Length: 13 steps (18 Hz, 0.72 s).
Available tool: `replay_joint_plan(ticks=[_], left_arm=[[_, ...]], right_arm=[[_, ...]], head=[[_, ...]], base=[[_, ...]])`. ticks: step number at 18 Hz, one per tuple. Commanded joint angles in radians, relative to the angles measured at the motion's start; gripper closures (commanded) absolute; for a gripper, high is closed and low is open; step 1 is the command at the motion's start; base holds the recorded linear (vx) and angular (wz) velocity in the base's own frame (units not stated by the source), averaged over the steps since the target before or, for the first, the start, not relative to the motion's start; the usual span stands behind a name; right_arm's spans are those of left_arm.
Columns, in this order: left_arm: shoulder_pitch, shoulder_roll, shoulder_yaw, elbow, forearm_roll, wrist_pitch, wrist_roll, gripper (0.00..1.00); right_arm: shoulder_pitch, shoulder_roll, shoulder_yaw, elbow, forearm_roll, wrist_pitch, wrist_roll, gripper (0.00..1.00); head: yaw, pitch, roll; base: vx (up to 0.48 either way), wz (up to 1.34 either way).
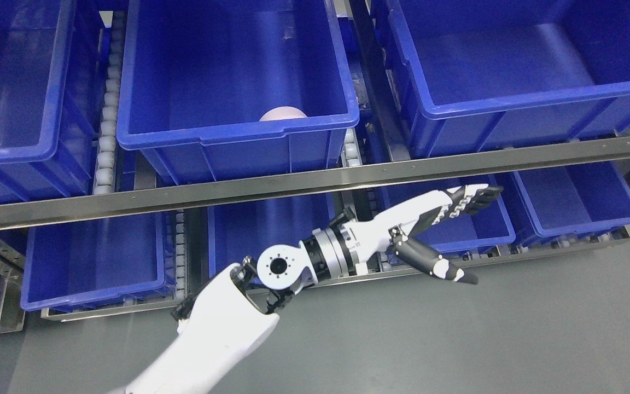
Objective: Stack pink IKEA bowls on left shelf middle
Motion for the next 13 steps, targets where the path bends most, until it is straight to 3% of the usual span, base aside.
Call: replay_joint_plan(ticks=[1,5,9,13], left_arm=[[0.257,0.015,0.114,-0.056,-0.070,-0.093,0.004,0.00],[0.382,0.015,0.252,-0.040,-0.072,-0.227,0.010,0.00],[0.472,0.015,0.257,0.002,-0.072,-0.377,0.220,0.00],[0.611,0.016,0.276,0.000,-0.072,-0.488,0.238,0.00]], right_arm=[[0.029,-0.017,-0.011,-0.034,0.000,0.005,0.000,0.00],[0.029,-0.017,-0.012,-0.034,0.000,0.007,0.000,0.00],[0.029,-0.017,-0.011,-0.034,0.000,0.005,0.000,0.00],[0.029,-0.017,-0.011,-0.034,0.000,0.005,0.000,0.00]], head=[[0.0000,0.000,0.000],[0.0000,0.000,0.000],[0.0000,0.000,0.000],[0.0000,0.000,0.000]], base=[[0.000,0.00],[0.000,0.00],[0.000,0.00],[0.000,0.00]])
